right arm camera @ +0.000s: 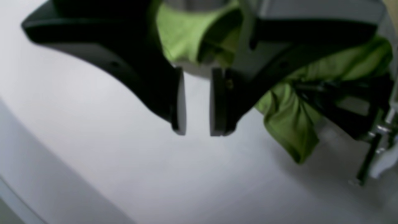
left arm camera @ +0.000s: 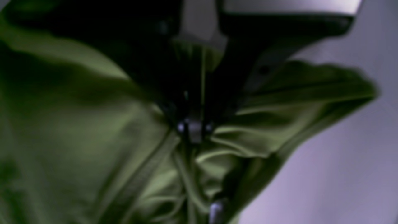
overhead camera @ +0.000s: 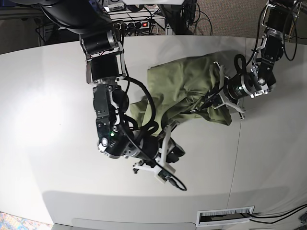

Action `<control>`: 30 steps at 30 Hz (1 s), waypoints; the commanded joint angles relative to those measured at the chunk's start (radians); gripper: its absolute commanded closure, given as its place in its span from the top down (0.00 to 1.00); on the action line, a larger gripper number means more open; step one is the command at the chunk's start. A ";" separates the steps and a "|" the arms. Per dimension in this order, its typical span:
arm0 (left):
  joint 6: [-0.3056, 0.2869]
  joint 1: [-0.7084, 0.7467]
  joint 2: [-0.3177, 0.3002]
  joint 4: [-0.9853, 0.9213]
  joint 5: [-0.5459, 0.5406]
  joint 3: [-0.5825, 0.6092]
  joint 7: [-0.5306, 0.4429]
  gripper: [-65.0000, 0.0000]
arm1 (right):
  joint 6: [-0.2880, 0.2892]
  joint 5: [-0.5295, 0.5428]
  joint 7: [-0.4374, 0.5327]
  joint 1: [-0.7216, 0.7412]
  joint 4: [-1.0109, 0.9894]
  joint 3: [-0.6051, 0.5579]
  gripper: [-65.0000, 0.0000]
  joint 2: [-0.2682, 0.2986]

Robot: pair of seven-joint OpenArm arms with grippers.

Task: Fold the T-shirt properly
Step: 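Spread the shirt flat by pulling its ends apart with both grippers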

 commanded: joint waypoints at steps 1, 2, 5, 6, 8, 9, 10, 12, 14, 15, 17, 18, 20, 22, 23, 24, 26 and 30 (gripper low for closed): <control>0.009 -0.026 -0.021 0.016 -0.001 -0.007 -0.019 0.00 | -0.002 0.021 0.011 0.031 0.018 0.009 0.21 -0.008; 0.017 -0.032 -0.027 0.018 0.002 -0.008 -0.018 0.00 | -0.002 0.021 -0.003 0.031 0.018 0.017 0.21 -0.008; 0.071 -0.035 -0.046 0.060 -0.011 -0.016 0.050 0.00 | -0.002 0.021 -0.038 0.031 0.018 0.027 0.21 -0.005; 0.099 -0.035 -0.051 0.081 -0.019 -0.016 0.087 0.00 | -0.002 0.021 -0.038 0.031 0.018 0.027 0.21 0.001; 0.143 -0.035 -0.066 0.131 -0.060 -0.016 0.169 0.00 | -0.002 0.022 -0.038 0.031 0.018 0.027 0.21 0.006; 0.164 -0.035 -0.074 0.159 -0.081 -0.016 0.208 0.00 | -0.002 0.023 -0.039 0.030 0.018 0.027 0.21 0.006; 0.179 -0.034 -0.081 0.189 -0.103 -0.016 0.245 0.00 | -0.002 0.032 -0.042 0.031 0.018 0.027 0.21 0.005; 0.217 -0.033 -0.095 0.253 -0.159 -0.016 0.325 0.00 | -0.002 0.058 -0.060 0.031 0.018 0.027 0.21 0.006; 0.267 -0.014 -0.105 0.314 -0.229 -0.023 0.375 0.00 | -0.002 0.080 -0.087 0.031 0.018 0.027 0.21 0.006; 0.281 0.004 -0.106 0.338 -0.262 -0.032 0.383 0.00 | -0.002 0.086 -0.107 0.031 0.018 0.027 0.21 0.006; 0.291 0.053 -0.105 0.381 -0.314 -0.053 0.386 0.00 | -0.002 0.105 -0.149 0.030 0.018 0.027 0.21 0.006; 0.291 0.080 -0.101 0.400 -0.336 -0.062 0.389 0.00 | -0.002 0.114 -0.168 0.030 0.018 0.027 0.21 0.006; 0.291 0.130 -0.092 0.435 -0.377 -0.078 0.399 0.00 | -0.002 0.117 -0.193 0.030 0.018 0.027 0.21 0.006; 0.294 0.175 -0.080 0.468 -0.417 -0.086 0.409 0.00 | -0.002 0.117 -0.204 0.027 0.018 0.027 0.21 0.009; 0.294 0.195 -0.075 0.483 -0.428 -0.087 0.408 0.00 | -0.002 0.117 -0.211 0.026 0.018 0.027 0.21 0.012; 0.293 0.213 -0.068 0.494 -0.434 -0.087 0.407 0.00 | -0.002 0.117 -0.217 0.025 0.018 0.027 0.21 0.016; 0.293 0.241 -0.052 0.502 -0.439 -0.087 0.406 0.00 | -0.002 0.117 -0.238 0.025 0.018 0.027 0.21 0.029; 0.289 0.272 -0.022 0.502 -0.454 -0.087 0.403 0.00 | -0.002 0.118 -0.267 0.025 0.018 0.029 0.21 0.074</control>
